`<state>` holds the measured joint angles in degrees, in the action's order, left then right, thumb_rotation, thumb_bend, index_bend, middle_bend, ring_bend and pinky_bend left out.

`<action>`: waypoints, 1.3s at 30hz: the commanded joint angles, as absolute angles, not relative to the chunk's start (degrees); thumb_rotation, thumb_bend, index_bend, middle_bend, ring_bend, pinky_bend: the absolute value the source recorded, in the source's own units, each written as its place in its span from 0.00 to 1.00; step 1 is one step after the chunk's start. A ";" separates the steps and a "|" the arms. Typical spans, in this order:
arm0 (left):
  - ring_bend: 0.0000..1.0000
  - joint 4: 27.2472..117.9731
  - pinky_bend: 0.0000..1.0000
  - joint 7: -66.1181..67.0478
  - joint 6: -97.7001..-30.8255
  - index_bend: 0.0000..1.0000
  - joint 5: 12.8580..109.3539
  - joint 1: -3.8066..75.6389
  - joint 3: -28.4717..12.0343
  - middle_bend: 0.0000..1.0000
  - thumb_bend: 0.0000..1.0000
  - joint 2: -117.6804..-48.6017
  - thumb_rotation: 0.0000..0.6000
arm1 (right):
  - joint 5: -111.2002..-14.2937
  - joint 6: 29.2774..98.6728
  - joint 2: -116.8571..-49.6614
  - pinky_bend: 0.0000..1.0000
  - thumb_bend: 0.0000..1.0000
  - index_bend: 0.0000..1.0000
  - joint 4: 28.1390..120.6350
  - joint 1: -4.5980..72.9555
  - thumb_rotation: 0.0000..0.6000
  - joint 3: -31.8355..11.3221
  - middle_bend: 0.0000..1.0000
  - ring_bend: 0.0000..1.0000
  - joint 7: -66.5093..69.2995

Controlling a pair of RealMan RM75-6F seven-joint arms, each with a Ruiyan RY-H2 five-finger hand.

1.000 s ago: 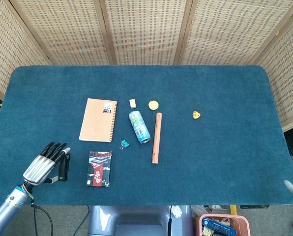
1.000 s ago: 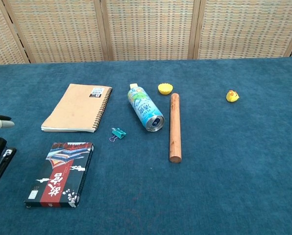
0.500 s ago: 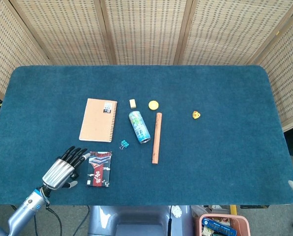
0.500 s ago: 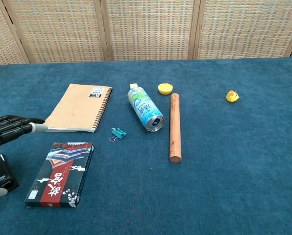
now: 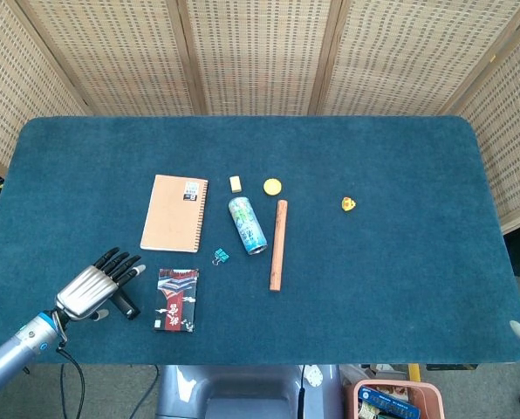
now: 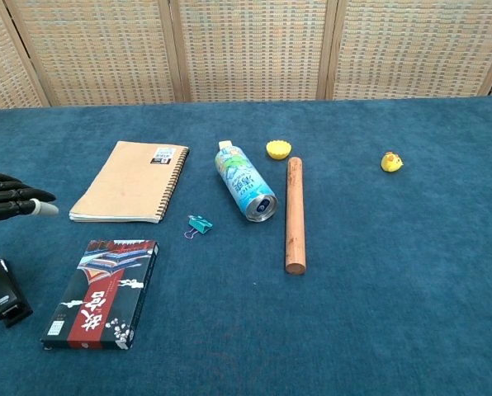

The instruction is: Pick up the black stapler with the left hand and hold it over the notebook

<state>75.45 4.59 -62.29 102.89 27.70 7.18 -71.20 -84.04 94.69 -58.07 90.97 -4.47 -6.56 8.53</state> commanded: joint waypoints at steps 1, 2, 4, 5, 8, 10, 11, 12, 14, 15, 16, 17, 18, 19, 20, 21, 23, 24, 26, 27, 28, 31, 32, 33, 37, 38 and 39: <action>0.04 71.52 0.14 1.94 -62.25 0.18 104.76 29.49 7.51 0.07 0.04 -73.22 1.00 | -83.91 94.44 -58.19 0.00 0.00 0.00 91.12 -4.32 1.00 -6.58 0.00 0.00 8.06; 0.07 69.90 0.17 0.24 -62.69 0.22 105.52 29.97 7.80 0.11 0.04 -74.23 1.00 | -83.74 94.30 -58.23 0.00 0.00 0.00 91.16 -4.27 1.00 -6.63 0.00 0.00 7.91; 0.11 67.88 0.20 -2.00 -63.41 0.27 106.63 30.46 8.41 0.15 0.05 -75.53 1.00 | -83.40 94.11 -58.26 0.00 0.00 0.00 91.12 -4.24 1.00 -6.71 0.00 0.00 7.76; 0.12 67.08 0.22 -2.77 -63.71 0.29 107.11 30.62 8.71 0.17 0.06 -75.97 1.00 | -83.27 94.02 -58.27 0.00 0.00 0.00 91.10 -4.23 1.00 -6.74 0.00 0.00 7.73; 0.15 63.93 0.24 -4.67 -64.71 0.33 109.11 31.15 10.31 0.20 0.07 -77.45 1.00 | -82.74 93.63 -58.34 0.00 0.00 0.00 90.96 -4.16 1.00 -6.85 0.00 0.00 7.60; 0.17 62.43 0.25 -4.27 -64.22 0.35 109.89 31.61 11.07 0.21 0.09 -78.66 1.00 | -82.50 93.19 -58.44 0.00 0.00 0.00 90.83 -3.99 1.00 -6.88 0.00 0.00 7.36; 0.17 62.07 0.26 -3.93 -64.02 0.36 109.98 31.80 11.16 0.22 0.10 -79.12 1.00 | -82.48 93.10 -58.48 0.00 0.00 0.00 90.84 -3.94 1.00 -6.88 0.00 0.00 7.25; 0.18 61.82 0.27 -3.65 -63.99 0.37 110.07 31.92 11.27 0.23 0.11 -79.48 1.00 | -82.47 93.07 -58.52 0.00 0.00 0.00 90.85 -3.91 1.00 -6.88 0.00 0.00 7.16; 0.21 61.51 0.30 -3.25 -64.09 0.42 110.01 31.99 11.44 0.26 0.14 -80.08 1.00 | -82.41 92.98 -58.54 0.00 0.00 0.00 90.85 -3.89 1.00 -6.89 0.00 0.00 7.18; 0.23 61.40 0.31 -3.03 -64.21 0.43 109.95 31.98 11.48 0.28 0.15 -80.34 1.00 | -82.37 92.92 -58.53 0.00 0.00 0.00 90.82 -3.87 1.00 -6.91 0.00 0.00 7.20; 0.25 61.26 0.33 -2.75 -64.28 0.46 109.86 31.92 11.53 0.30 0.17 -80.61 1.00 | -82.33 92.85 -58.52 0.00 0.00 0.00 90.80 -3.85 1.00 -6.92 0.00 0.00 7.22; 0.28 61.16 0.35 -2.55 -64.38 0.49 109.79 31.87 11.53 0.33 0.20 -80.80 1.00 | -82.30 92.81 -58.51 0.00 0.00 0.00 90.79 -3.84 1.00 -6.93 0.00 0.00 7.25; 0.30 61.00 0.37 -2.33 -64.58 0.52 109.69 31.78 11.53 0.35 0.22 -81.13 1.00 | -82.27 92.73 -58.49 0.00 0.00 0.00 90.79 -3.82 1.00 -6.94 0.00 0.00 7.33; 0.34 60.90 0.41 -2.26 -64.70 0.56 109.62 31.71 11.55 0.39 0.26 -81.35 1.00 | -82.26 92.69 -58.47 0.00 0.00 0.00 90.78 -3.81 1.00 -6.93 0.00 0.00 7.42; 0.38 60.70 0.44 -2.13 -64.94 0.61 109.49 31.61 11.53 0.43 0.30 -81.66 1.00 | -82.27 92.64 -58.44 0.00 0.00 0.00 90.78 -3.80 1.00 -6.93 0.00 0.00 7.55; 0.40 60.46 0.46 -1.92 -65.21 0.64 109.44 31.54 11.53 0.46 0.33 -81.93 1.00 | -82.28 92.61 -58.42 0.00 0.00 0.00 90.74 -3.79 1.00 -6.93 0.00 0.00 7.64; 0.45 60.02 0.50 -1.57 -66.46 0.71 109.37 31.35 11.31 0.51 0.41 -82.27 1.00 | -82.28 92.46 -58.42 0.00 0.00 0.00 90.67 -3.76 1.00 -6.88 0.00 0.00 7.70; 0.46 59.87 0.50 -1.46 -67.01 0.73 109.32 31.28 11.22 0.52 0.43 -82.25 1.00 | -82.29 92.43 -58.42 0.00 0.00 0.00 90.66 -3.75 1.00 -6.88 0.00 0.00 7.73; 0.47 59.53 0.51 -1.04 -67.91 0.74 109.33 31.24 11.03 0.54 0.47 -82.12 1.00 | -82.32 92.42 -58.43 0.00 0.00 0.00 90.64 -3.73 1.00 -6.87 0.00 0.00 7.69; 0.47 59.38 0.51 -0.85 -68.31 0.75 109.33 31.28 10.94 0.54 0.48 -81.99 1.00 | -82.34 92.40 -58.44 0.00 0.00 0.00 90.65 -3.71 1.00 -6.86 0.00 0.00 7.64; 0.47 59.34 0.51 -0.78 -68.60 0.75 109.29 31.33 10.88 0.54 0.48 -81.81 1.00 | -82.36 92.39 -58.45 0.00 0.00 0.00 90.67 -3.71 1.00 -6.85 0.00 0.00 7.57; 0.47 59.37 0.51 -0.23 -69.49 0.75 109.31 31.79 10.49 0.54 0.48 -81.10 1.00 | -82.38 92.34 -58.50 0.00 0.00 0.00 90.69 -3.68 1.00 -6.81 0.00 0.00 7.39; 0.47 59.40 0.51 0.27 -69.85 0.75 109.38 32.04 10.23 0.54 0.48 -80.83 1.00 | -82.37 92.28 -58.51 0.00 0.00 0.00 90.71 -3.66 1.00 -6.80 0.00 0.00 7.32; 0.47 59.48 0.51 0.81 -70.25 0.75 109.45 32.36 9.88 0.54 0.48 -80.52 1.00 | -82.34 92.21 -58.54 0.00 0.00 0.00 90.74 -3.63 1.00 -6.80 0.00 0.00 7.24; 0.47 59.24 0.51 3.98 -71.81 0.75 109.63 34.72 7.17 0.54 0.48 -79.31 1.00 | -82.11 91.81 -58.71 0.00 0.00 0.00 90.71 -3.43 1.00 -6.81 0.00 0.00 6.71; 0.47 58.89 0.51 4.67 -72.05 0.75 109.58 35.43 6.36 0.54 0.48 -79.16 1.00 | -82.00 91.75 -58.78 0.00 0.00 0.00 90.68 -3.39 1.00 -6.84 0.00 0.00 6.43; 0.47 58.44 0.51 5.04 -71.93 0.75 109.30 36.50 5.34 0.54 0.48 -79.02 1.00 | -81.83 91.72 -58.91 0.00 0.00 0.00 90.66 -3.36 1.00 -6.89 0.00 0.00 5.87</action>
